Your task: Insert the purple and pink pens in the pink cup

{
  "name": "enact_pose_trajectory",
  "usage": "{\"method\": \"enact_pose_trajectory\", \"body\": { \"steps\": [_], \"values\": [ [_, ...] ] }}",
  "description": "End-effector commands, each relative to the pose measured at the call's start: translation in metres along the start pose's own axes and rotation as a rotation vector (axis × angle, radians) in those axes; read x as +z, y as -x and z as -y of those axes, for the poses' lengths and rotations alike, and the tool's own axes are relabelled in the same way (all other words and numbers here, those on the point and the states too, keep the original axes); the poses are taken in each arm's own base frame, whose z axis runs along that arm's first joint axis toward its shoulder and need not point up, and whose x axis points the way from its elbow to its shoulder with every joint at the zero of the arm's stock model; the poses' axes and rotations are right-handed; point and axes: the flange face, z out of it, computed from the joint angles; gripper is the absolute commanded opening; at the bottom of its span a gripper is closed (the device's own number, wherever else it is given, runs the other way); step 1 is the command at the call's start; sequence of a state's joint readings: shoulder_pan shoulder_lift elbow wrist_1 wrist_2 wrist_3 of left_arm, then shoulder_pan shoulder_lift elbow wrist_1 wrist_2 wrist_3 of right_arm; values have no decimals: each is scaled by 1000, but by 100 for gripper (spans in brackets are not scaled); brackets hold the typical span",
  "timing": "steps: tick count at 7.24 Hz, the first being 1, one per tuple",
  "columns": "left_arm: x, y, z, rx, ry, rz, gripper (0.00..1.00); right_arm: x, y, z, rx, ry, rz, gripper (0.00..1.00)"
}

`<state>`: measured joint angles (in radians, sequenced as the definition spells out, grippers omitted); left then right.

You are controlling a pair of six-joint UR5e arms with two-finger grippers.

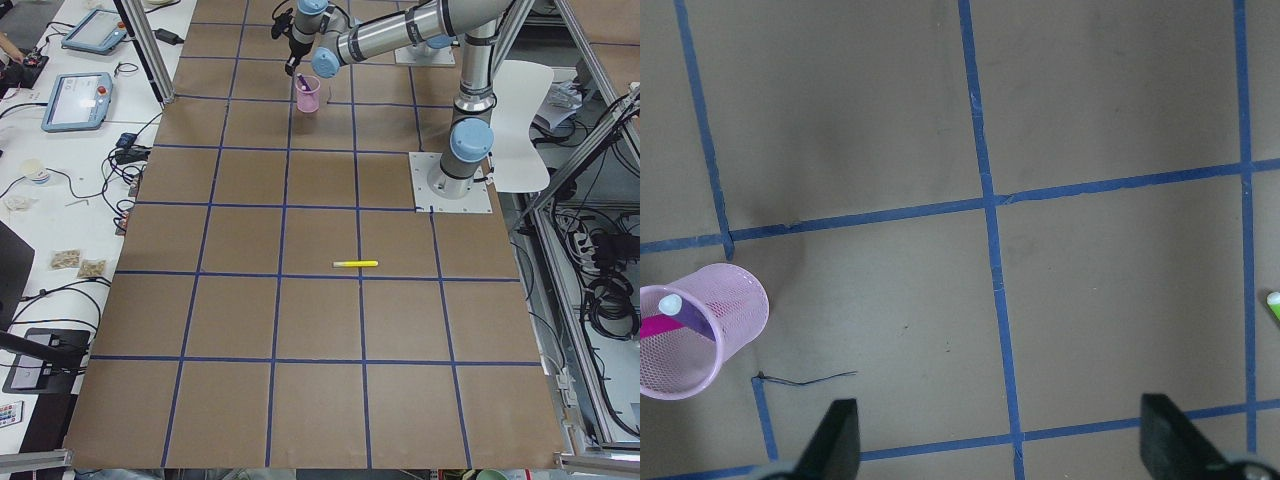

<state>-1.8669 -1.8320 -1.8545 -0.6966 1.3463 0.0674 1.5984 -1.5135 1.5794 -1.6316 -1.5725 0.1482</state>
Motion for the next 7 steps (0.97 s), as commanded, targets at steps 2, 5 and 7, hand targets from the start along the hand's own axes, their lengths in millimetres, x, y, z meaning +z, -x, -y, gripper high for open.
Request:
{"method": "enact_pose_trajectory", "body": {
  "steps": [2, 5, 7],
  "values": [
    [-66, 47, 36, -83, 66, 23, 100, 0, 0, 0, -2, 0, 0, 100],
    [-174, 101, 26, -110, 372, 196, 100, -11, -6, -3, 2, -20, 6, 100],
    [-215, 92, 9, -101, 383, 264, 100, -10, -8, -4, 10, -13, 2, 100]
  ]
}}
